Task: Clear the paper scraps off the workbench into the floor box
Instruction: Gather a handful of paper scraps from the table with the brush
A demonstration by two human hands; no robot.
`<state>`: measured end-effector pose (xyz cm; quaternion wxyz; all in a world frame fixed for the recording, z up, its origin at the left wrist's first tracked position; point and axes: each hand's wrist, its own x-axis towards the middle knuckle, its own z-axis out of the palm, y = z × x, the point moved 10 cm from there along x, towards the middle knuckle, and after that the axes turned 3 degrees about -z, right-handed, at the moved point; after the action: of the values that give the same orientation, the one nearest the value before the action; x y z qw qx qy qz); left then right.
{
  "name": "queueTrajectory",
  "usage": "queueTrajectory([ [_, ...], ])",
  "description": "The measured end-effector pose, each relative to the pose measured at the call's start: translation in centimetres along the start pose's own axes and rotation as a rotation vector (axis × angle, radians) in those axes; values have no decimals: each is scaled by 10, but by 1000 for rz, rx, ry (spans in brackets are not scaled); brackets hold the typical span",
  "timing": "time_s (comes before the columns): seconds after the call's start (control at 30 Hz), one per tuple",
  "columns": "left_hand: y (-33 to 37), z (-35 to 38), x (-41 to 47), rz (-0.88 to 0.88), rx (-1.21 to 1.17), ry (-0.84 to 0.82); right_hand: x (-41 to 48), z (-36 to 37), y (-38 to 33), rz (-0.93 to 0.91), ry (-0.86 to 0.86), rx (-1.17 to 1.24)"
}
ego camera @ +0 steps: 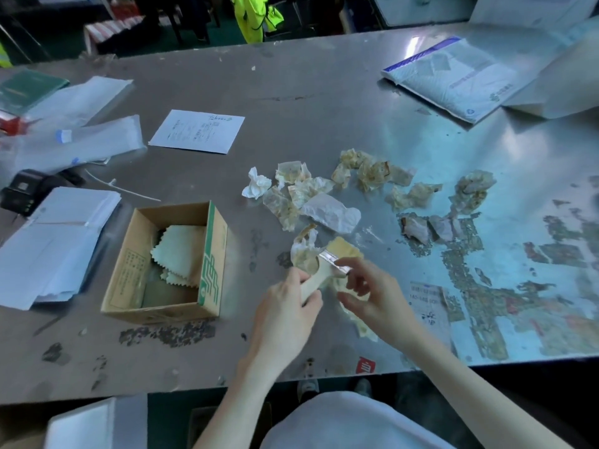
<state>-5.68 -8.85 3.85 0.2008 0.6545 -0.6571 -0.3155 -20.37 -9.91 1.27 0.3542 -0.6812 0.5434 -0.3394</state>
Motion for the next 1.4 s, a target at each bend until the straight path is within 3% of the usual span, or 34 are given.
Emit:
queueTrajectory([
  [0.17, 26, 10, -3, 89, 1, 3, -5, -4, -11, -149, -6, -352],
  [0.47, 40, 5, -9, 167, -171, 13, 2, -15, -23, -280, 53, -472],
  [0.7, 18, 7, -5, 130, -349, -5, -3, -35, -15, -244, 106, -600],
  [1.0, -63, 51, 2, 63, -45, 95, -27, -80, 43, 88, 204, -468],
  [1.1, -77, 68, -2, 23, 32, 59, -36, -81, 51, 169, 232, -364],
  [1.4, -75, 99, -12, 8, -123, -141, -34, -31, 30, 159, 189, -138],
])
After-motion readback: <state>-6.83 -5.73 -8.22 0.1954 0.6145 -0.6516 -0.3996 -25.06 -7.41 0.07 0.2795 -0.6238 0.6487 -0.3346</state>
